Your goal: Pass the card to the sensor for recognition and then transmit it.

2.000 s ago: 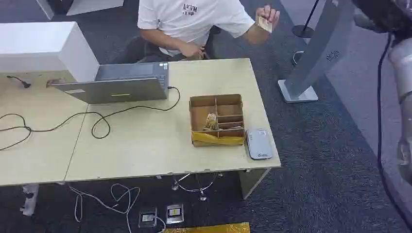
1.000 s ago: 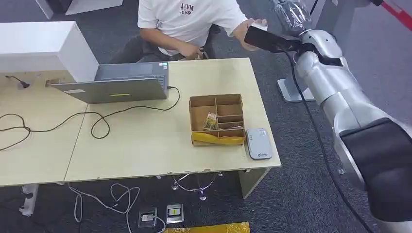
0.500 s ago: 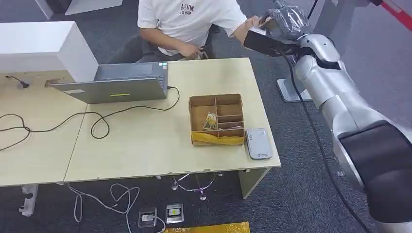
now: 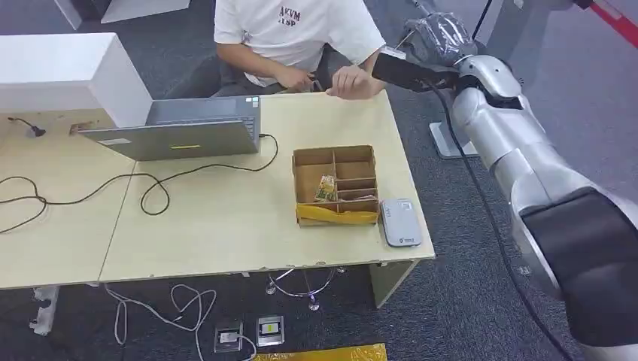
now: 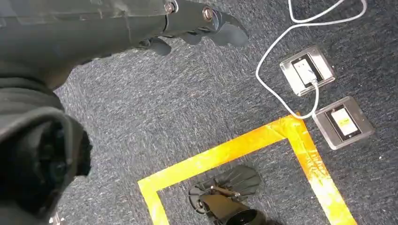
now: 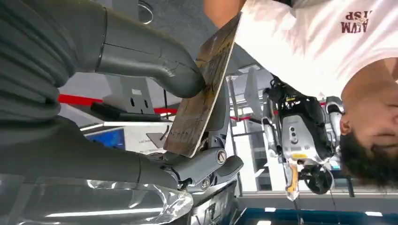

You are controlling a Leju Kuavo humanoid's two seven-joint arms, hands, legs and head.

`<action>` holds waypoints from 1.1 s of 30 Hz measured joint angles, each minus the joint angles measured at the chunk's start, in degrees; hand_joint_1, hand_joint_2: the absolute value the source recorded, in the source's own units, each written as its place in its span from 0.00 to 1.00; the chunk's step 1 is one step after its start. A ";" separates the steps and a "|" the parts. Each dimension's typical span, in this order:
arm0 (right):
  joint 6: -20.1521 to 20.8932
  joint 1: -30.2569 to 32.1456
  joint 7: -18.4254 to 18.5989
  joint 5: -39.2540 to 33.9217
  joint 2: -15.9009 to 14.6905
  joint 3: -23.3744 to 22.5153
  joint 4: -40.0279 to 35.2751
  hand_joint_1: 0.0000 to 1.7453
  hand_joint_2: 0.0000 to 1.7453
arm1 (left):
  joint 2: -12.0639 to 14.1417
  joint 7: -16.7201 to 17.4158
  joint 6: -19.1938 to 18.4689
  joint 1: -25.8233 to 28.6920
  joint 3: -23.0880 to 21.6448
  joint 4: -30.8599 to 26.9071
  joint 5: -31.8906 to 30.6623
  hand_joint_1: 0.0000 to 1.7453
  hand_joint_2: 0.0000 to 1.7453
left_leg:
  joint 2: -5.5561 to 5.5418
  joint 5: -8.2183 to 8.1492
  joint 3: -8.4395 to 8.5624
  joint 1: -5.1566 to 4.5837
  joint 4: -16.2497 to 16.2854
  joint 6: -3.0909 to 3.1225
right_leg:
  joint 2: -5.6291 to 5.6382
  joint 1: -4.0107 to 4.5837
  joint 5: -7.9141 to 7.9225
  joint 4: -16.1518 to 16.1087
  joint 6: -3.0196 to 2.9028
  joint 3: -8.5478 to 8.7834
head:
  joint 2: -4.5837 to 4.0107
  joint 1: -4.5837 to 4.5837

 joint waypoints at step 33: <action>0.33 25.54 9.16 -11.58 -11.91 -6.47 -13.91 1.00 1.00 | -1.14 2.19 0.92 0.56 -0.04 0.02 4.65 0.00 0.00 | 0.09 -0.06 -0.06 0.02 0.03 -0.01 | 0.04 0.02 0.00 -0.03 0.00 -0.09 | 0.00 0.00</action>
